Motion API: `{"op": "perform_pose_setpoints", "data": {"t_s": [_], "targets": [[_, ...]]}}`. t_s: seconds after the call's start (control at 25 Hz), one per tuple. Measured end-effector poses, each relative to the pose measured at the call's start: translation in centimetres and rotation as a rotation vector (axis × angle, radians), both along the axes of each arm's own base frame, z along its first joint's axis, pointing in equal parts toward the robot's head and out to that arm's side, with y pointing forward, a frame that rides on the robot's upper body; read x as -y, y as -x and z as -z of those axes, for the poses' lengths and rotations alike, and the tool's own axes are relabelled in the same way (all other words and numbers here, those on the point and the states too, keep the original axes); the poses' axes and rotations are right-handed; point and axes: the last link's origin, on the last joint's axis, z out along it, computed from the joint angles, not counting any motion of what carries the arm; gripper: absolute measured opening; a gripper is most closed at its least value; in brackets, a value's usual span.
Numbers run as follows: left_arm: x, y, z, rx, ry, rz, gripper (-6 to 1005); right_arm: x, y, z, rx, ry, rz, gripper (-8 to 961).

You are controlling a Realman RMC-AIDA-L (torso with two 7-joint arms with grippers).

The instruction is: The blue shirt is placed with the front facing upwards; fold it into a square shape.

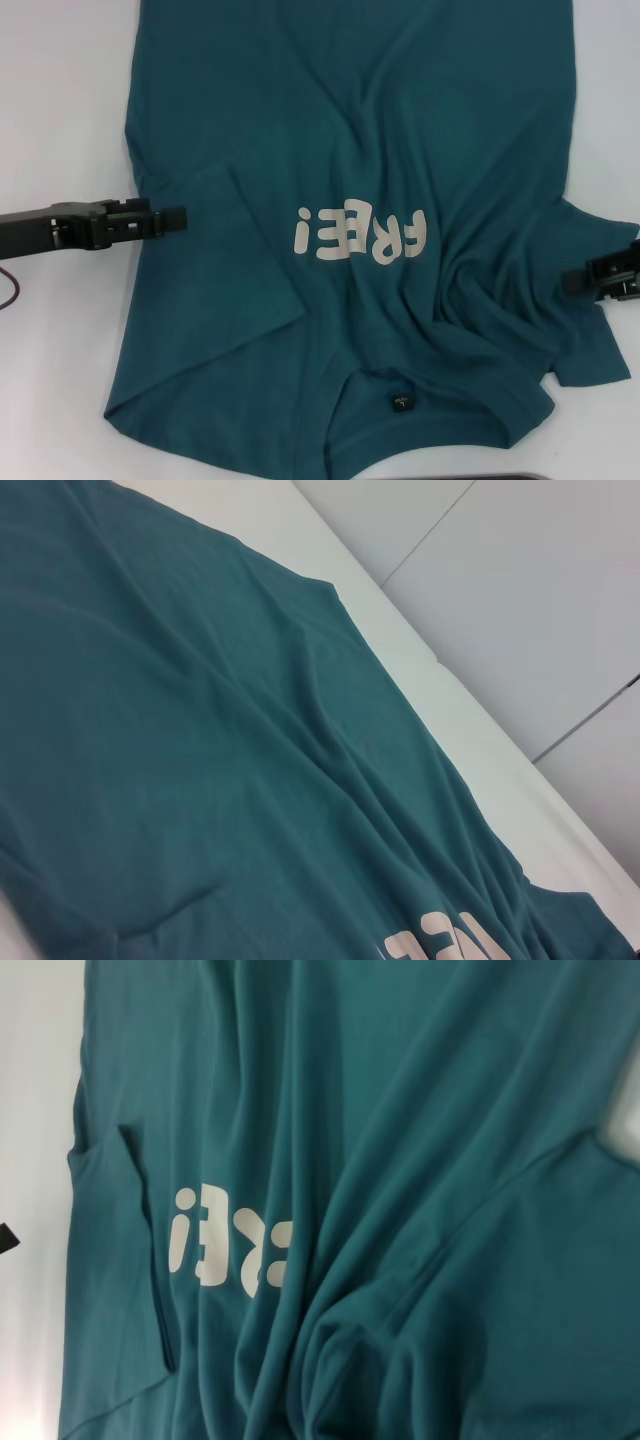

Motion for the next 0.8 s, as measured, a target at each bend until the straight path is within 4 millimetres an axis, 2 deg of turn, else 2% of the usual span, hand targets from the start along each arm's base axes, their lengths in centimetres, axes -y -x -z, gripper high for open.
{"op": "perform_pose_setpoints", "data": {"t_s": [0.44,0.68,0.8], "targets": [[-0.2,-0.1,-0.1,-0.003,-0.002,0.004,936,0.3,-0.4,-0.2,0.011,0.006,0.023,332],[-0.1,-0.1,0.0,-0.002,-0.002,0.002,936,0.5,-0.8,-0.5,0.026,0.011,0.036,123],[0.0,0.0,-0.1,-0.003,-0.003,0.0,936,0.6,-1.3,-1.5,0.036,-0.008,0.059,56]]}}
